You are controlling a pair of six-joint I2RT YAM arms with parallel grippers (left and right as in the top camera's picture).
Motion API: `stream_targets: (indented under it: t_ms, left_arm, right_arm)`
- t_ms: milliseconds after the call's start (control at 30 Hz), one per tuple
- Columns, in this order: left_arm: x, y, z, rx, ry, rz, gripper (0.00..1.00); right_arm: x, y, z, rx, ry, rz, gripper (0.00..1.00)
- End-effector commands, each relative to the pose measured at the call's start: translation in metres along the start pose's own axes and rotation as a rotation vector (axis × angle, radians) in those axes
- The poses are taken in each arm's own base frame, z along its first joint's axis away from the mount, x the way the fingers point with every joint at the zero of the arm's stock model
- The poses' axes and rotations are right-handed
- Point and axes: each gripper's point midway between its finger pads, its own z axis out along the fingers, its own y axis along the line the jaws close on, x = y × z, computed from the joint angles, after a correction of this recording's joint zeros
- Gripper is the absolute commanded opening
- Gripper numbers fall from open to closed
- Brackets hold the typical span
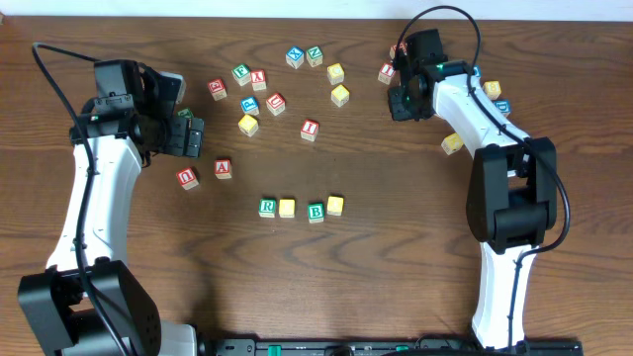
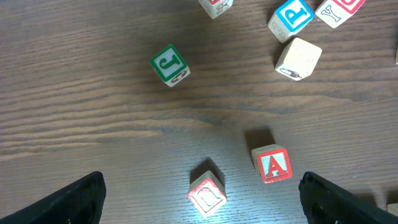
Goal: Spell out ROBOT
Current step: 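Lower the right gripper around the blue T block and close, then carry the T block down to the right end of the row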
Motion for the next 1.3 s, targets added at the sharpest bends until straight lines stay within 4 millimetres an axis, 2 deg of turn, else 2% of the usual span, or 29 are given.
stream_targets:
  t_ms: [0, 267, 600, 767, 933, 1133, 1267]
  left_arm:
    - [-0.006, -0.001, -0.001, 0.009, -0.01, 0.008, 0.98]
    - [-0.006, -0.001, -0.001, 0.009, -0.01, 0.008, 0.98]
    - [-0.006, -0.001, -0.001, 0.009, -0.01, 0.008, 0.98]
    - [-0.006, -0.001, -0.001, 0.009, -0.01, 0.008, 0.98]
    - [-0.006, -0.001, -0.001, 0.009, -0.01, 0.008, 0.98]
    - [-0.006, -0.001, -0.001, 0.009, -0.01, 0.008, 0.98]
    - [-0.006, -0.001, -0.001, 0.009, -0.01, 0.008, 0.97]
  right_arm:
    - [-0.005, 0.005, -0.002, -0.012, -0.008, 0.009, 0.21]
    - [-0.001, 0.011, -0.006, -0.015, 0.007, 0.002, 0.13]
    - [0.005, 0.038, -0.043, -0.022, 0.022, -0.027, 0.01]
    - [0.014, 0.058, -0.066, -0.033, 0.043, -0.036, 0.01]
    - [0.017, 0.066, -0.081, -0.039, 0.042, -0.036, 0.01]
    - [0.028, 0.069, -0.086, -0.033, 0.064, -0.001, 0.01]
    - [0.046, 0.069, -0.084, -0.01, 0.059, 0.011, 0.01]
